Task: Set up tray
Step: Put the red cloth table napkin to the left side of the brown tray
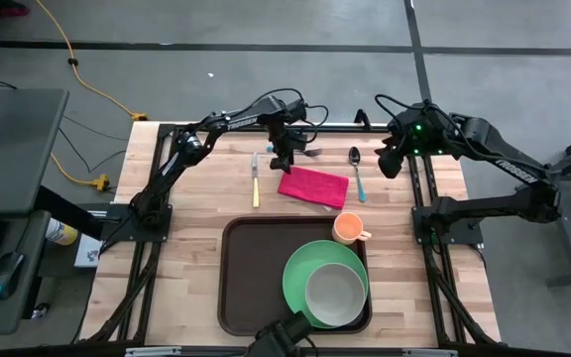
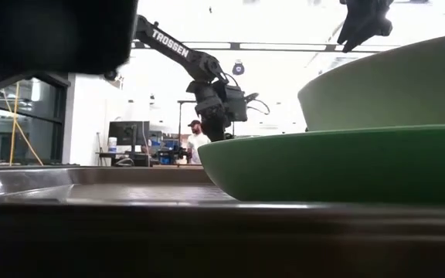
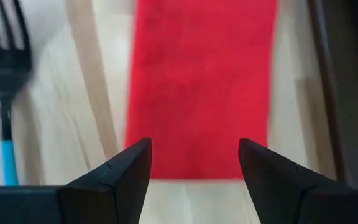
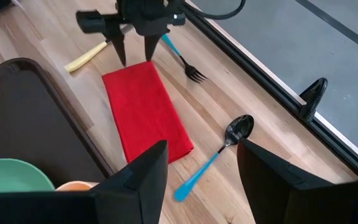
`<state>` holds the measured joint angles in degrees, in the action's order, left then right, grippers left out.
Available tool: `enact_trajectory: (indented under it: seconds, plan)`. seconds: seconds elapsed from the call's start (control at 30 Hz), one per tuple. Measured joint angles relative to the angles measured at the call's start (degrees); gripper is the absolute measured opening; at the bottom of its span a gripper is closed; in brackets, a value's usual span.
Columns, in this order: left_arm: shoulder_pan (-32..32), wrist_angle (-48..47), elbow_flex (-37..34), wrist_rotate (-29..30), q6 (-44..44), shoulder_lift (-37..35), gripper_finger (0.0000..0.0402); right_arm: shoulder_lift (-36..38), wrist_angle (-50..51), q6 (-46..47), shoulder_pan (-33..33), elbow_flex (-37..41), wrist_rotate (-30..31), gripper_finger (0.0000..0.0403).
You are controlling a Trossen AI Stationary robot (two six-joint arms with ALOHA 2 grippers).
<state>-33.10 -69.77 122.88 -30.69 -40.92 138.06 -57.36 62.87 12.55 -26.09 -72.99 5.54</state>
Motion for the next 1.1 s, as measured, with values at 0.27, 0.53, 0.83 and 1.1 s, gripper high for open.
enact_trajectory:
  seconds: [0.27,0.53,0.83,1.1]
  plan:
    - [0.52,-3.66,3.66,8.82,-0.85,-0.17,0.0269,-0.01,0.26,0.26,0.00,0.00,-0.11,0.0170]
    - [0.55,-7.57,3.02,9.52,-1.31,-0.11,0.0269,0.00,0.14,0.36,0.00,0.00,-0.10,0.0170]
    - [0.90,-7.61,3.00,0.19,1.09,-0.11,0.0269,0.01,-1.11,0.44,-0.02,0.00,-0.06,0.0170]
    - [1.51,-0.47,3.00,6.25,26.56,-0.11,0.0269,0.01,-1.09,1.12,0.00,0.00,-1.90,0.0170]
